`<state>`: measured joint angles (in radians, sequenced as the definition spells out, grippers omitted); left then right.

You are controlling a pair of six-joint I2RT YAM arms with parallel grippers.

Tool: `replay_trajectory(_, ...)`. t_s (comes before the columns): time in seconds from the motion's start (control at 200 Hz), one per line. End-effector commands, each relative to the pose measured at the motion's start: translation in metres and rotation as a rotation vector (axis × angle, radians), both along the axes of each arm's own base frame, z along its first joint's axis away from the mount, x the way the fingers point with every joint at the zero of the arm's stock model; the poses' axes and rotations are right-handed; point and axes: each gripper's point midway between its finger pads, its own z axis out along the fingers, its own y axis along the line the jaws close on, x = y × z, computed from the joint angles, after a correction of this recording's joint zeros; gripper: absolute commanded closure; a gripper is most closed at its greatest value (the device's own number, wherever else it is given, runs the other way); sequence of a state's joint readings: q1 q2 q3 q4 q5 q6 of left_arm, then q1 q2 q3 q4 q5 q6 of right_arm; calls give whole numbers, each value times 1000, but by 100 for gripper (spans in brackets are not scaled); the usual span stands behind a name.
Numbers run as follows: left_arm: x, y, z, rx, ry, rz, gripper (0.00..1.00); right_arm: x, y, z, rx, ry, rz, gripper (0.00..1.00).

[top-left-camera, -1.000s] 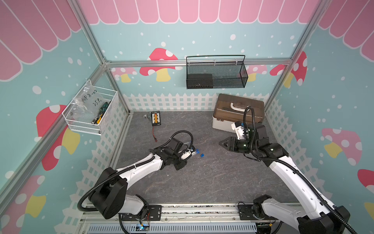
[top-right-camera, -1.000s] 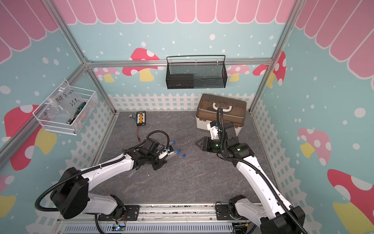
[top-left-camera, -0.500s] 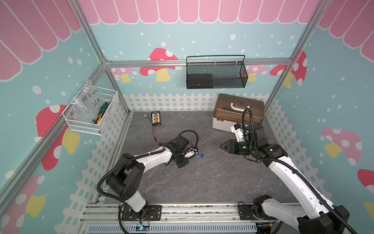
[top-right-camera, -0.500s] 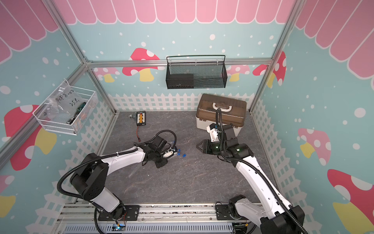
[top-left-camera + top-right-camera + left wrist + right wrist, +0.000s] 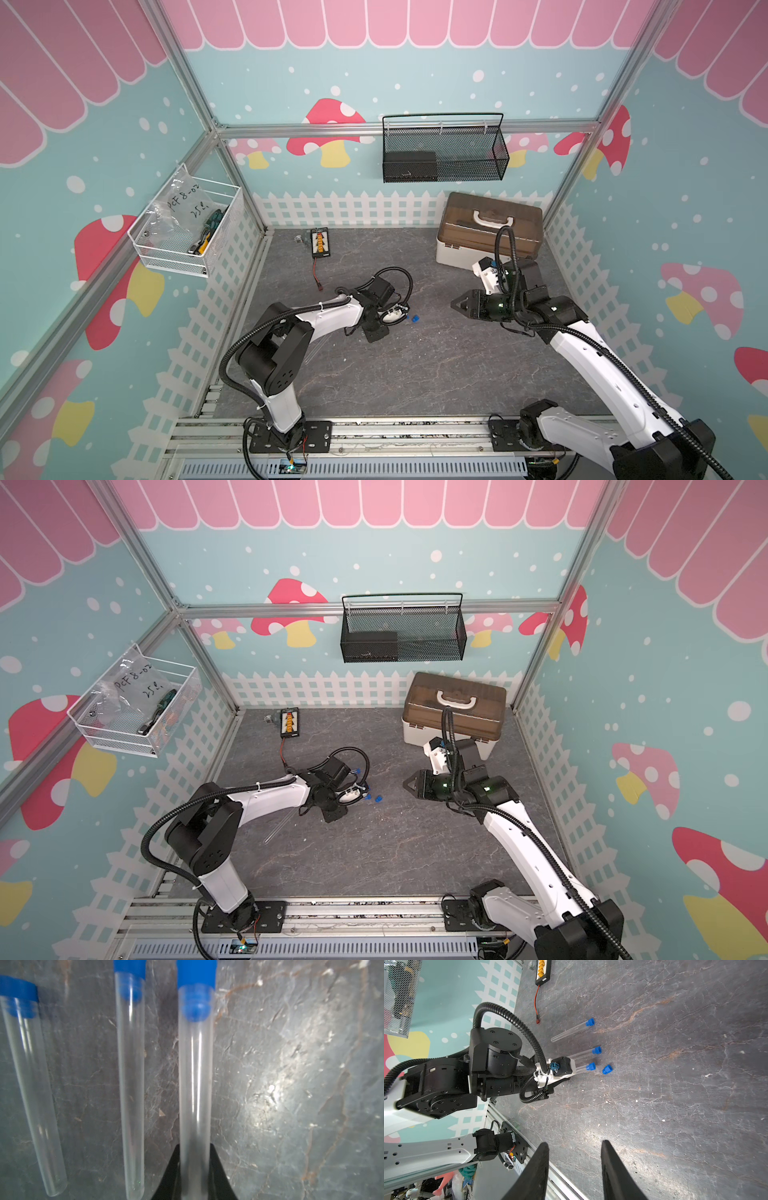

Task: Insert stoppers into test tubes
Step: Place the test tube at the center of the board.

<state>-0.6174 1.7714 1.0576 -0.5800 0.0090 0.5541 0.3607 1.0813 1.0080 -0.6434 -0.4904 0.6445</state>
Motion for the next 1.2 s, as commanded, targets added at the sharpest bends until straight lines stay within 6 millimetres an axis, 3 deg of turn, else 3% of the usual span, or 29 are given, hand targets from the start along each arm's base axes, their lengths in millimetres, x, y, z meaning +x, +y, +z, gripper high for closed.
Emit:
replay_trajectory(0.0,4,1,0,32,-6,-24,90,-5,-2,-2,4,7,1,60)
replay_trajectory(0.265,6,4,-7,60,4,-20,81,-6,0,-4,6,13,11,60)
replay_trajectory(0.745,9,1,-1,50,-11,-26,72,-7,0,-7,-2,23,18,60)
replay_trajectory(0.87,9,-5,14,7,-36,-33,69,-7,-1,-7,-3,22,18,60)
replay_trajectory(1.101,7,-24,67,-179,-97,-1,62,-8,0,-7,-3,22,23,60)
replay_trajectory(1.196,8,-17,80,-238,-129,73,61,-9,-1,-7,-5,17,23,60)
